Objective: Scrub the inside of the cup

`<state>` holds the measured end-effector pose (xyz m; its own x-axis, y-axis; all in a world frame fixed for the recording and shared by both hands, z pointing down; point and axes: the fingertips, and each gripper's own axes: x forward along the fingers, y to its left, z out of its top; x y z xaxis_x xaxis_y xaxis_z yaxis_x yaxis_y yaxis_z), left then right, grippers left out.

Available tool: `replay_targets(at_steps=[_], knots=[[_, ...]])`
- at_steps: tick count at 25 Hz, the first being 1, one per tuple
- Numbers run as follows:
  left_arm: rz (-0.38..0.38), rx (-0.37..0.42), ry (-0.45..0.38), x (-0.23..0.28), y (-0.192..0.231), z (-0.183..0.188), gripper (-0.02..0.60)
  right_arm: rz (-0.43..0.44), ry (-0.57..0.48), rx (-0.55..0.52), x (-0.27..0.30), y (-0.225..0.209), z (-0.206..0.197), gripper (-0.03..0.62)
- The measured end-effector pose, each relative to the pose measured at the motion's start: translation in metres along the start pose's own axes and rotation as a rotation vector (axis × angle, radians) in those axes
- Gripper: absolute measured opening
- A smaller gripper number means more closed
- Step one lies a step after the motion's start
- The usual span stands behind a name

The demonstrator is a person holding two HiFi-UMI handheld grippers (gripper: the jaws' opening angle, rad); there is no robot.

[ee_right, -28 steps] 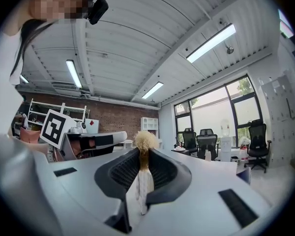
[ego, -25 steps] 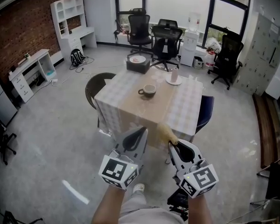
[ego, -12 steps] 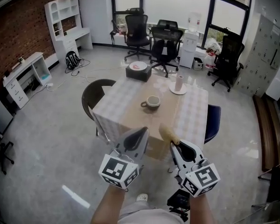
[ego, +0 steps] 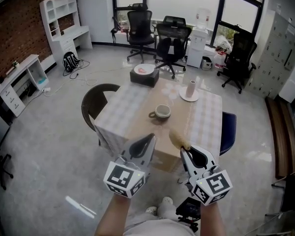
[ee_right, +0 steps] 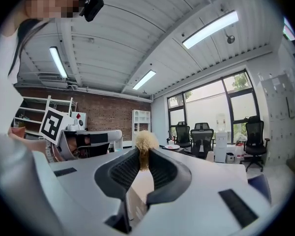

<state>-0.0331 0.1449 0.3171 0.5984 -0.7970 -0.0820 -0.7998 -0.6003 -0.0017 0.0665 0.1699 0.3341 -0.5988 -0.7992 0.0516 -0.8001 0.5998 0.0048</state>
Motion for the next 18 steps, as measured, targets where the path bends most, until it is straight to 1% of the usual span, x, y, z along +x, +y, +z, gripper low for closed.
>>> replay_targets(at_steps=[4,9,14,18], knots=[[0.005,-0.015,0.011,0.015,0.014,-0.007,0.012,0.002,0.011,-0.024,0.015,-0.015,-0.001,0.055],[0.017,-0.025,0.035,0.038,0.032,-0.021,0.012,-0.001,0.016,-0.021,0.038,-0.037,-0.004,0.055],[0.019,-0.027,0.059,0.068,0.045,-0.041,0.012,0.017,0.024,-0.022,0.063,-0.061,-0.015,0.055],[0.019,-0.035,0.056,0.093,0.061,-0.043,0.012,0.036,0.042,-0.012,0.082,-0.083,-0.019,0.055]])
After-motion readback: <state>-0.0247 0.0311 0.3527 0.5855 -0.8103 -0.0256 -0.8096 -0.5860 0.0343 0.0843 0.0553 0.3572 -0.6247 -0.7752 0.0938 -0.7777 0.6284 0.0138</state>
